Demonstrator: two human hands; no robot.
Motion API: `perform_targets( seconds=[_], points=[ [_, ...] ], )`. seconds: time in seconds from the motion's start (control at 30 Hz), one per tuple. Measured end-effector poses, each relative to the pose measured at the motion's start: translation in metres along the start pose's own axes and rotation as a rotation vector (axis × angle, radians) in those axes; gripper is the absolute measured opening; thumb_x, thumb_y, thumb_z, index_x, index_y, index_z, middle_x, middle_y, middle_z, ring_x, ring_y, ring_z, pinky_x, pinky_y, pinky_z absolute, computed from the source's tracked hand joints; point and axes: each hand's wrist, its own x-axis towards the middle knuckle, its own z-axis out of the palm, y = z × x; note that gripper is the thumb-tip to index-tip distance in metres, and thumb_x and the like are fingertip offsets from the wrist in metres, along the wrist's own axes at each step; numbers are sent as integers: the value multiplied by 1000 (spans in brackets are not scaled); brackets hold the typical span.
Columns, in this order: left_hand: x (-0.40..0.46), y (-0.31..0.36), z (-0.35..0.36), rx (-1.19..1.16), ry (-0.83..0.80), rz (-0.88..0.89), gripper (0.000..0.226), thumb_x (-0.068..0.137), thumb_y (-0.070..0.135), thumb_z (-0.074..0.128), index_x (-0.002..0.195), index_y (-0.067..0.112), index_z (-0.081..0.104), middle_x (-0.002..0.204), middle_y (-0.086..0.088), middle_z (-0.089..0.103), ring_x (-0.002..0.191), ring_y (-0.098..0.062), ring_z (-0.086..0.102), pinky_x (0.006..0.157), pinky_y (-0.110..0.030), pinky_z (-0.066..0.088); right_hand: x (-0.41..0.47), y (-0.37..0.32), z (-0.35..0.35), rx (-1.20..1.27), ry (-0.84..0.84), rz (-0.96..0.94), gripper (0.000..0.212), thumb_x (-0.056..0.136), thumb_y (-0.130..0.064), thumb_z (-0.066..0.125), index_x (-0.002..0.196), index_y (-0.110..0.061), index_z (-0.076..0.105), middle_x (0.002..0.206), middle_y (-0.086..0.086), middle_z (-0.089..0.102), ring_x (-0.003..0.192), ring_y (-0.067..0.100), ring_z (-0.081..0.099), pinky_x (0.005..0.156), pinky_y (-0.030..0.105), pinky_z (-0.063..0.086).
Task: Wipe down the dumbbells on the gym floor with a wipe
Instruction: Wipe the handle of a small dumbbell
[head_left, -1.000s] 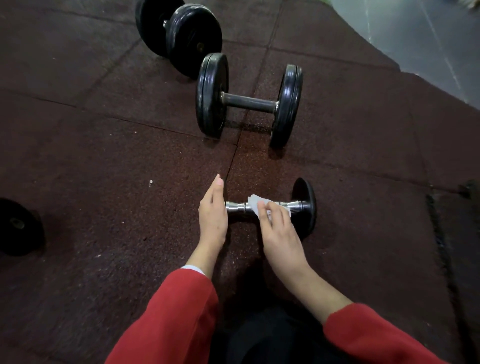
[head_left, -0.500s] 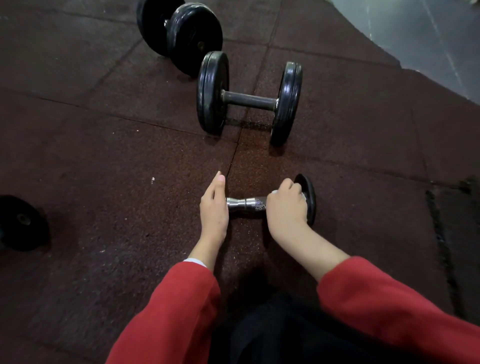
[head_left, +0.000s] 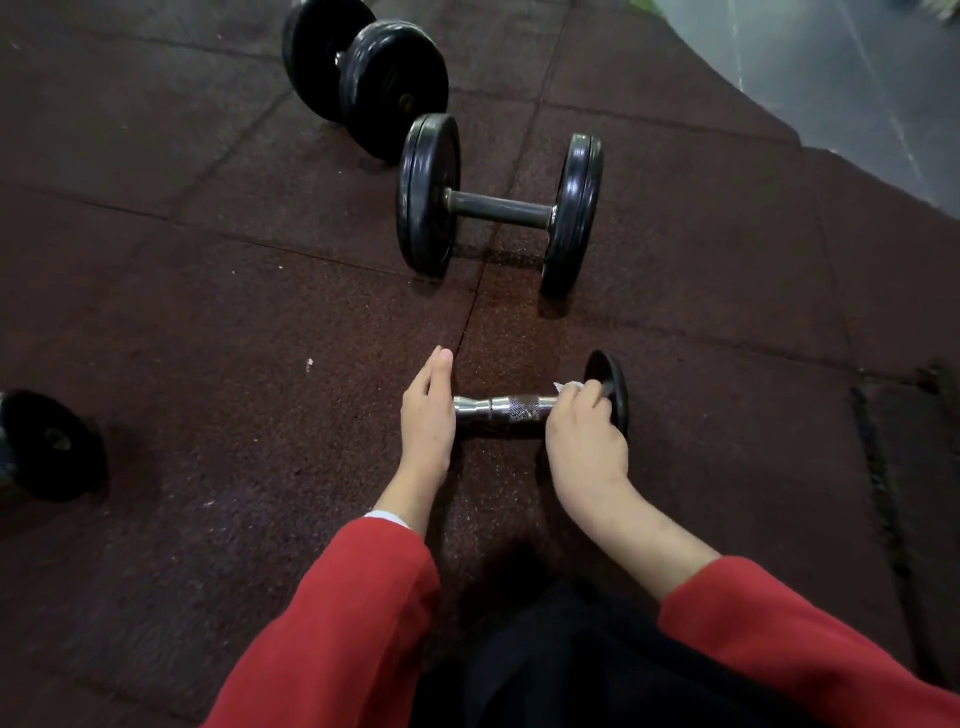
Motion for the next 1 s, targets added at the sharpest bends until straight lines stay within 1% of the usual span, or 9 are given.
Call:
perform_targets(
  seconds=[0.1, 0.2, 0.3, 0.33, 0.43, 0.53, 0.67, 0.83, 1.0],
  points=[
    [1, 2, 0, 7, 0, -11, 41, 97, 28, 45, 131, 5, 51, 137, -4, 51, 128, -11, 44, 110, -20, 28, 5, -2, 3, -34, 54, -81, 32, 73, -6, 39, 59, -12, 68, 64, 2, 59, 55, 14, 58, 45, 21, 45],
    [-2, 0, -1, 2, 0, 3, 41, 97, 27, 45, 131, 4, 50, 137, -4, 50, 128, -10, 43, 108, -18, 27, 3, 1, -11, 34, 94, -166, 3, 66, -7, 71, 65, -7, 68, 71, 6, 60, 65, 20, 60, 53, 26, 48],
    [-3, -4, -1, 2, 8, 19, 41, 96, 27, 45, 130, 6, 51, 137, -3, 51, 128, -9, 43, 111, -20, 27, 16, 4, -11, 135, -14, -257, 22, 89, -8, 48, 105, -2, 61, 111, 12, 53, 108, 29, 48, 88, 35, 42],
    [-4, -4, -1, 2, 11, 21, 40, 96, 27, 45, 130, 6, 52, 137, -3, 51, 128, -9, 43, 112, -22, 27, 23, 2, -11, 183, -49, -309, 26, 92, -9, 42, 110, -2, 59, 116, 13, 51, 112, 31, 44, 94, 37, 38],
    [-4, -4, -1, 2, 22, 19, 38, 97, 25, 45, 129, 6, 52, 136, -5, 52, 128, -11, 45, 113, -26, 28, 28, -16, -16, 312, -84, -479, 26, 94, -13, 41, 107, -3, 62, 112, 14, 55, 110, 32, 46, 95, 38, 34],
    [-3, -3, -1, -19, 10, 4, 38, 97, 24, 44, 129, 6, 53, 134, -12, 54, 128, -21, 47, 113, -38, 31, 15, -34, -17, 368, -50, -621, 29, 90, -3, 41, 112, -2, 59, 114, 13, 52, 107, 31, 44, 99, 40, 35],
    [-4, -4, -1, 23, 1, 34, 38, 98, 22, 41, 132, 5, 49, 139, -6, 49, 129, -10, 42, 106, -15, 27, 26, -41, -19, 345, -90, -576, 28, 91, -5, 38, 110, -1, 58, 116, 13, 52, 110, 29, 42, 98, 36, 35],
    [-3, -5, -2, 46, -10, 56, 39, 98, 24, 41, 132, 5, 49, 139, -6, 49, 130, -9, 42, 108, -18, 28, 47, -50, -16, 309, -210, -607, 28, 90, -7, 42, 111, 1, 59, 116, 14, 56, 112, 32, 46, 97, 37, 37],
    [-4, -4, -2, 33, -10, 42, 39, 98, 25, 42, 130, 7, 51, 137, -8, 51, 130, -15, 44, 112, -25, 29, 14, -39, -6, 387, 19, -570, 34, 87, 1, 41, 115, -3, 58, 110, 12, 53, 107, 30, 45, 100, 41, 40]
  ],
)
